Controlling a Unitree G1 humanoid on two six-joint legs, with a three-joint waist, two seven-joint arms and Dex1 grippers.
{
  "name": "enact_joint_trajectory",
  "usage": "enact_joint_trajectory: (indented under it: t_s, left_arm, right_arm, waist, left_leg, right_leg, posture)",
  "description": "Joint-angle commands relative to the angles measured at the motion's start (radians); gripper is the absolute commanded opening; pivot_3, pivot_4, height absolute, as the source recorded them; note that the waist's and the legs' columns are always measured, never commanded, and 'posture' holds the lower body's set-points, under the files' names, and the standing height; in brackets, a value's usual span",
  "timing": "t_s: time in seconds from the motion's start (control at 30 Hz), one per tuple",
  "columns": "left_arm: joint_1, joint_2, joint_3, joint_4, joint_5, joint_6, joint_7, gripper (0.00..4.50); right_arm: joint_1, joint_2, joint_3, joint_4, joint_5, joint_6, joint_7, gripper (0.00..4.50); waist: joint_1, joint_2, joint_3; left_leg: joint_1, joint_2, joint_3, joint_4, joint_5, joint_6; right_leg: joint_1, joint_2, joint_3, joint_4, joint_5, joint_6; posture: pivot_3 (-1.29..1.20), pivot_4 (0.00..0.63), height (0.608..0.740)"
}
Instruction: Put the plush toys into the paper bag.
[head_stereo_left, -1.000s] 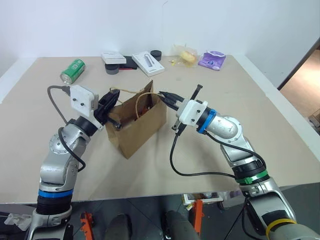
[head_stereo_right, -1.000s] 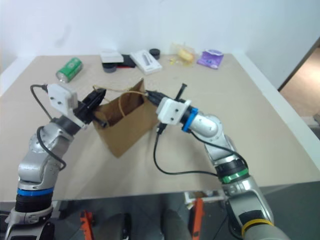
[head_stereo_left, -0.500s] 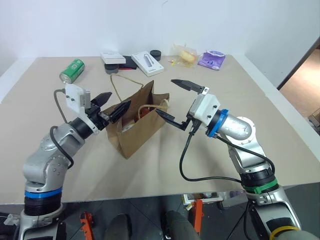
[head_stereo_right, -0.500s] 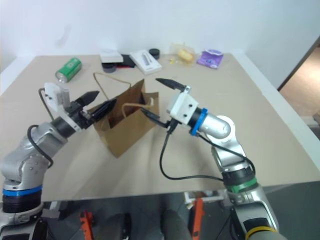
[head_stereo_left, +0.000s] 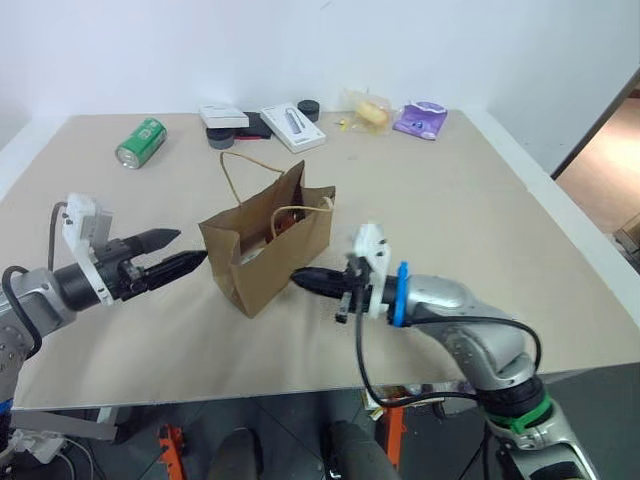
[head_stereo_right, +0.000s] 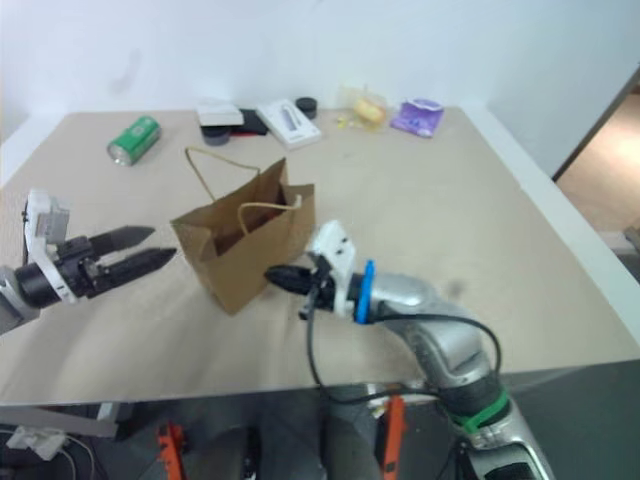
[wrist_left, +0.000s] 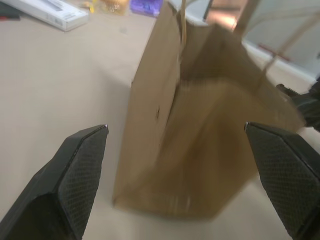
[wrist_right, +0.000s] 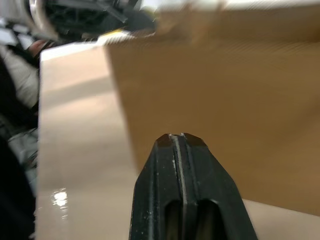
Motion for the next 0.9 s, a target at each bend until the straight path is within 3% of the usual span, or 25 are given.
enact_joint_trajectory:
  t_s: [0.03,0.37,0.9]
  left_arm:
    - [0.027,0.036,-0.043,0.009,0.108,-0.106,-0.082,4.5]
    - [-0.024,-0.045,-0.17,0.046,0.231,-0.227,-0.109,4.5]
    - [-0.134,-0.187,-0.276,0.09,0.311,-0.241,-0.027,4.5]
  right_arm:
    - [-0.093,0.062,0.023,0.063,-0.047,-0.018,-0.006,0.04]
    - [-0.211,0.188,0.029,0.294,-0.163,-0.107,0.001,0.04]
    - [-0.232,0.257,0.01,0.279,-0.192,-0.099,-0.003,0.04]
  waist:
    - [0.0,0.0,0.0]
    - [0.002,-0.001,-0.001]
    - [0.001,-0.002,-0.001]
  left_leg:
    - [0.0,0.0,0.0,0.0,0.0,0.0]
    - [-0.006,-0.001,0.001,0.0,-0.001,-0.001]
    - [-0.007,0.004,0.001,0.0,-0.001,-0.001]
  right_leg:
    - [0.0,-0.001,0.0,0.0,0.0,0.0]
    - [-0.004,-0.003,-0.003,-0.001,-0.001,0.0]
    - [-0.007,0.006,0.001,0.001,0.003,0.004]
  posture:
    - [0.0,0.15,0.74]
    - [0.0,0.15,0.74]
    - [0.0,0.15,0.74]
